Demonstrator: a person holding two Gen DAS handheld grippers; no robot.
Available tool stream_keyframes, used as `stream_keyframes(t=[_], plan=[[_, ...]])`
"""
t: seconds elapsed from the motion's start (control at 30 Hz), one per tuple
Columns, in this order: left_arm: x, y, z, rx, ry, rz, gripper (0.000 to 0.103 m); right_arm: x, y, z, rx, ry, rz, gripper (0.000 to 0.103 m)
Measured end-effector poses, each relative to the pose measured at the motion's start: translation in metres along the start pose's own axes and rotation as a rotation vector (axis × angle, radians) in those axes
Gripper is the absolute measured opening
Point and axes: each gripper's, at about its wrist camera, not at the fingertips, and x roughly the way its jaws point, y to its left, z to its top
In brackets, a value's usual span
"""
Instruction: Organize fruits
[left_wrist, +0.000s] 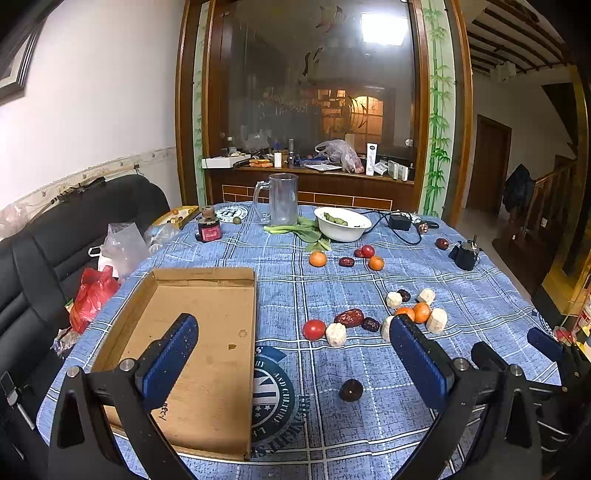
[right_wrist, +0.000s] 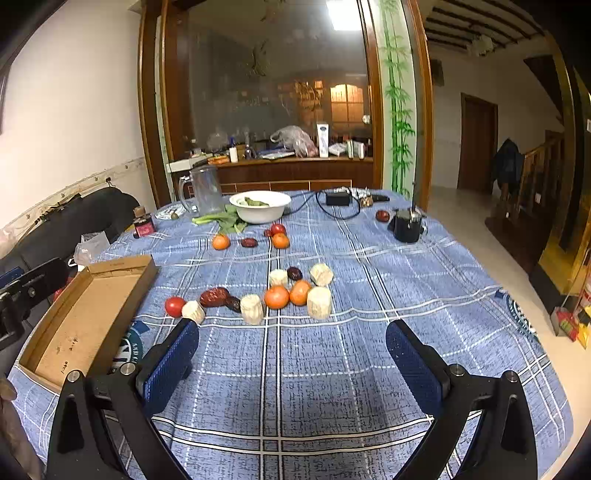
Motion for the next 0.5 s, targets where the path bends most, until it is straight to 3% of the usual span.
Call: stream_keyframes(t=[0.2, 0.37, 0.5], plan=[[0.01, 0.024, 0.004, -0.033, -0.01, 0.018, 0.103, 0.014, -0.017, -0.006, 0.013, 0.051, -0.002, 0.102], [0.026, 0.035, 0.004, -0.065, 0.032, -0.012, 0.103, 0.029, -0.037, -0.008, 0.043, 0.094, -0.004, 0.102], [0.047, 0.015, -0.005, -0.018, 0.113, -0.107, 0.103, 0.045, -0.044, -0.005, 0.047, 0.133, 0.02, 0.101]])
